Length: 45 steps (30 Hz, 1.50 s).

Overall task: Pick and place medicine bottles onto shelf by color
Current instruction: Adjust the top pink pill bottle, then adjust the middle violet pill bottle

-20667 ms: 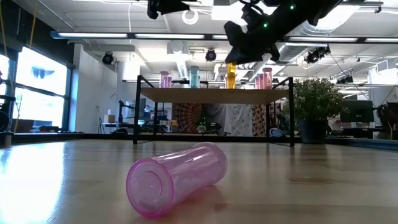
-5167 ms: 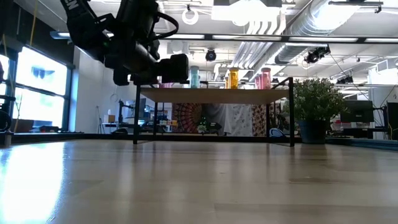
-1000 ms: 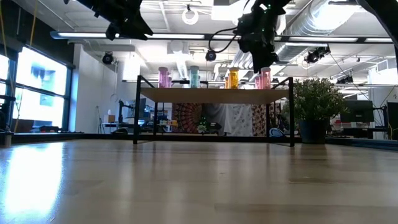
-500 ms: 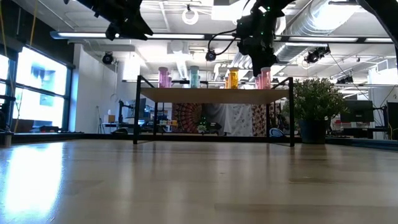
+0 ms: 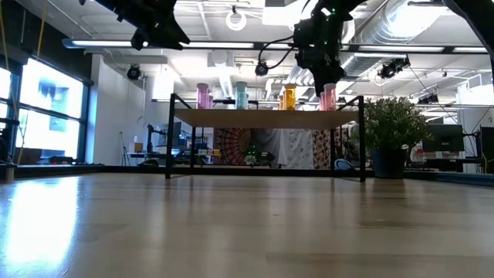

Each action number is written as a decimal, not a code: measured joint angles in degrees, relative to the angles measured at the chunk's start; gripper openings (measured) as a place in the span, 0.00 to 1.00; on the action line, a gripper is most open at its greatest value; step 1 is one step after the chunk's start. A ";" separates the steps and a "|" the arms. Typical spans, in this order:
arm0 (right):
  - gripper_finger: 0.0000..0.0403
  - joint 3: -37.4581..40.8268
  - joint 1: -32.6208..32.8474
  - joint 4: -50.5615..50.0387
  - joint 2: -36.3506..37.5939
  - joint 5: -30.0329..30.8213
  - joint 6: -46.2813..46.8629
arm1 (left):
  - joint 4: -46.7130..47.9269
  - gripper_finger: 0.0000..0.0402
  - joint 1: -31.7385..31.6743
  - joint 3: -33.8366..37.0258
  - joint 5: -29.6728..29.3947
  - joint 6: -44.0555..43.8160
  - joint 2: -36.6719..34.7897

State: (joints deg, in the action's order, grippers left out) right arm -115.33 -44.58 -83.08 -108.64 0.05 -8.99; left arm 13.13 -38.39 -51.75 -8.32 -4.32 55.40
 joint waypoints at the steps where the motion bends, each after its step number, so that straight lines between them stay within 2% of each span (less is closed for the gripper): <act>1: 0.50 0.00 0.00 0.18 0.00 0.00 0.00 | 0.00 0.41 0.00 0.00 0.00 0.00 0.00; 9: 0.50 -1.55 0.00 0.28 0.00 -0.02 -0.04 | 0.53 0.41 0.00 0.00 0.01 2.50 0.20; 12: 0.50 -4.75 0.00 1.62 0.00 -0.02 -0.04 | 0.97 0.41 -0.18 0.02 0.85 5.80 0.97; 16: 0.50 -10.74 -0.25 3.49 0.00 -0.02 -0.04 | 2.25 0.41 -1.58 -0.57 4.84 9.26 2.57; 23: 0.50 -19.65 -1.61 5.18 0.08 -0.02 -0.04 | 13.49 0.41 -4.67 -10.35 7.10 18.34 9.21; 28: 0.50 -18.82 -2.65 6.20 1.03 -0.31 -0.04 | 21.28 0.41 -7.68 -16.61 13.96 19.73 13.98; 32: 0.50 -18.80 -2.84 5.92 1.02 -0.46 -0.04 | 22.12 0.41 -8.63 -18.18 19.41 19.47 16.85; 45: 0.50 -18.75 -2.82 5.79 0.96 -0.48 -0.48 | 21.39 0.41 -8.57 -18.23 19.85 19.52 22.07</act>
State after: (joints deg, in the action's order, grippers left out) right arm -134.08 -47.40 -77.30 -107.68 -0.43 -9.47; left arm 34.52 -46.96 -69.97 11.53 15.20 77.47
